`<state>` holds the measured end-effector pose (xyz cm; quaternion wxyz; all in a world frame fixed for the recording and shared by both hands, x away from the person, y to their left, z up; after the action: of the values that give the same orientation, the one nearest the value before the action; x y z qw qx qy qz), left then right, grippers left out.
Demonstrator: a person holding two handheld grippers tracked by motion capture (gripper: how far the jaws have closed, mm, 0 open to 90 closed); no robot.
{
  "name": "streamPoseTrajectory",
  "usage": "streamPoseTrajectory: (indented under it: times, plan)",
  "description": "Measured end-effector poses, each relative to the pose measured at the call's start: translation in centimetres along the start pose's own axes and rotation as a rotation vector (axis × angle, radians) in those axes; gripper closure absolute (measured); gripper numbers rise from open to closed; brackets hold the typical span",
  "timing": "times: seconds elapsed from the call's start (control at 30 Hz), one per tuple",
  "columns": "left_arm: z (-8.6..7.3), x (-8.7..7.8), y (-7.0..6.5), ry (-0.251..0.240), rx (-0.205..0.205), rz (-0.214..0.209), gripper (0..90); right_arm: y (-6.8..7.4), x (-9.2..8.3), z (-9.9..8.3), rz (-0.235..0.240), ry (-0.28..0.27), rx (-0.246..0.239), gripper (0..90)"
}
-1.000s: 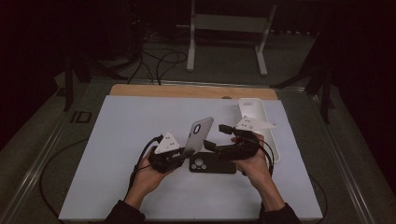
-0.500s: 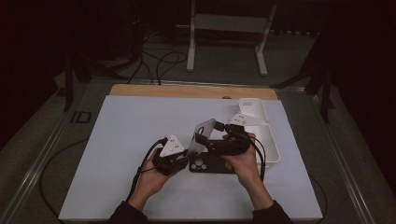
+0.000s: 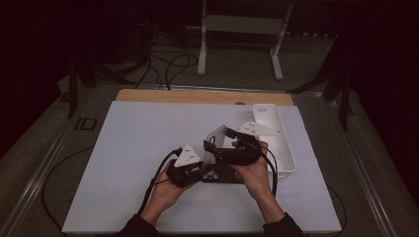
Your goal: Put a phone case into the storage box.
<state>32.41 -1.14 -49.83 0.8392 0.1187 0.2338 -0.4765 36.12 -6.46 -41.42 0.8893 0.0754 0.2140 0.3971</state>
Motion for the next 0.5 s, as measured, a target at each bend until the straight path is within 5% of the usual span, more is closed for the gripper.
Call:
streamPoseTrajectory:
  times: [0.27,0.5]
  plan:
    - [0.2,-0.2,0.0,-0.012,0.01,0.002,76.6,0.2,-0.3,0.2,-0.006,-0.013,-0.032,16.8]
    - [0.6,-1.1,0.3,-0.032,0.005,0.007,55.8,-0.2,-0.6,0.3,-0.021,-0.021,-0.039,16.8]
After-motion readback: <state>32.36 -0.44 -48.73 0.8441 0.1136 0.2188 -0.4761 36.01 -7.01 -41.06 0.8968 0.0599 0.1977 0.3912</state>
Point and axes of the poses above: each handheld gripper's, and its own axes: x roughly forward along the jaws, z roughly out of its top, y roughly to its left, the point moved 10 cm from there along x, roughly forward along the jaws, and after that the axes turned 4 degrees about x, right-handed, at the moved point
